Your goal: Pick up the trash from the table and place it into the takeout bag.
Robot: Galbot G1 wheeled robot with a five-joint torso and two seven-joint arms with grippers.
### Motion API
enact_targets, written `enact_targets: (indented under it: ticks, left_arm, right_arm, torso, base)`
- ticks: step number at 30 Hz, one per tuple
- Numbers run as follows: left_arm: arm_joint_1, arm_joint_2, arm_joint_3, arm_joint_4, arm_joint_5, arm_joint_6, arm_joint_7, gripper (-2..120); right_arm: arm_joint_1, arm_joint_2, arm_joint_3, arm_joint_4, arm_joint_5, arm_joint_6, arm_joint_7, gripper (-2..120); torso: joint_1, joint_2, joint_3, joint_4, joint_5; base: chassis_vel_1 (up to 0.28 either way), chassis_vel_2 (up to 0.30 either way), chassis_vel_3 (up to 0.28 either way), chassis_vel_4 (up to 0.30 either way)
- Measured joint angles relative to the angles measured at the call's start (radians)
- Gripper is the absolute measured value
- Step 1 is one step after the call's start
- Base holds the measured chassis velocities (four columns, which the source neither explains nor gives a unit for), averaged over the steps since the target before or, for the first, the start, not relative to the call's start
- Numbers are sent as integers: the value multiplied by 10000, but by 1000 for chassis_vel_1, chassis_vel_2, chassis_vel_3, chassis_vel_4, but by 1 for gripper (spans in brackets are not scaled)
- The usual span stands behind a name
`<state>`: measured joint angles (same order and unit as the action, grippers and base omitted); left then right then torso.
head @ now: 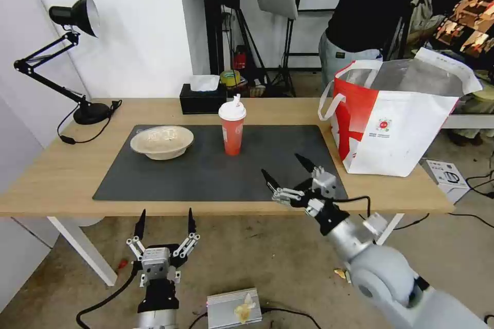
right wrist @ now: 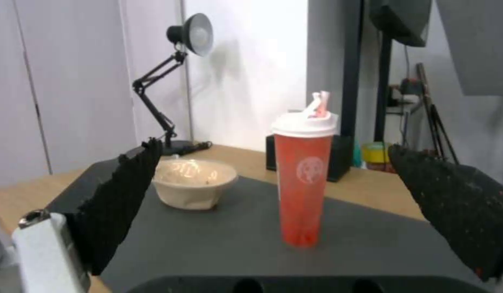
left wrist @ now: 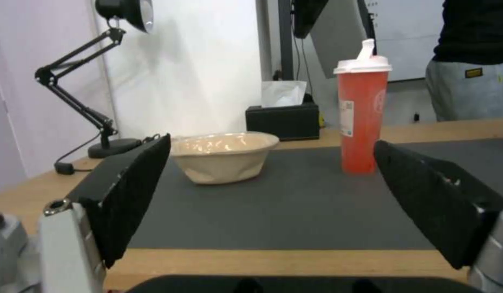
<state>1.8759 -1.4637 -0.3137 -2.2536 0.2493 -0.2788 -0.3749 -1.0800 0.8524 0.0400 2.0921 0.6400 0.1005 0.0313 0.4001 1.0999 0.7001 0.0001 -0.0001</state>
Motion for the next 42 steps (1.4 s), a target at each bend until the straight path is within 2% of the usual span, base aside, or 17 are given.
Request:
enact_targets:
  ticks: [8, 12, 21, 31, 42]
  left_arm:
    - [14, -58, -161, -45, -47, 32, 2, 100]
    - [70, -97, -173, -67, -47, 32, 2, 100]
    - [74, -148, -184, 63, -39, -41, -3, 100]
    - [67, -228, -84, -5, 21, -59, -4, 100]
    - [59, -313, -70, 78, 22, -125, -5, 100]
  right_arm:
    - [1624, 332, -1073, -745, 392, -294, 29, 100]
    - [2372, 732, -1689, -1242, 441, -460, 184, 100]
    - [3207, 1324, -2168, -1898, 560, -1221, 865, 100]
    - [4258, 1402, -2549, -2519, 1363, -1865, 1186, 100]
    - [5384, 1737, -3044, -3332, 1644, -2382, 1522, 100]
  torso:
    - [0, 0, 0, 0, -1]
    - [0, 0, -1, 0, -2]
    - [0, 1, -1, 0, -1]
    - [0, 1, -1, -1, 1]
    - [0, 1, -1, 0, 1]
  base:
    - [0, 0, 0, 0]
    - [0, 0, 0, 0]
    - [0, 0, 0, 0]
    - [0, 0, 0, 0]
    - [0, 0, 0, 0]
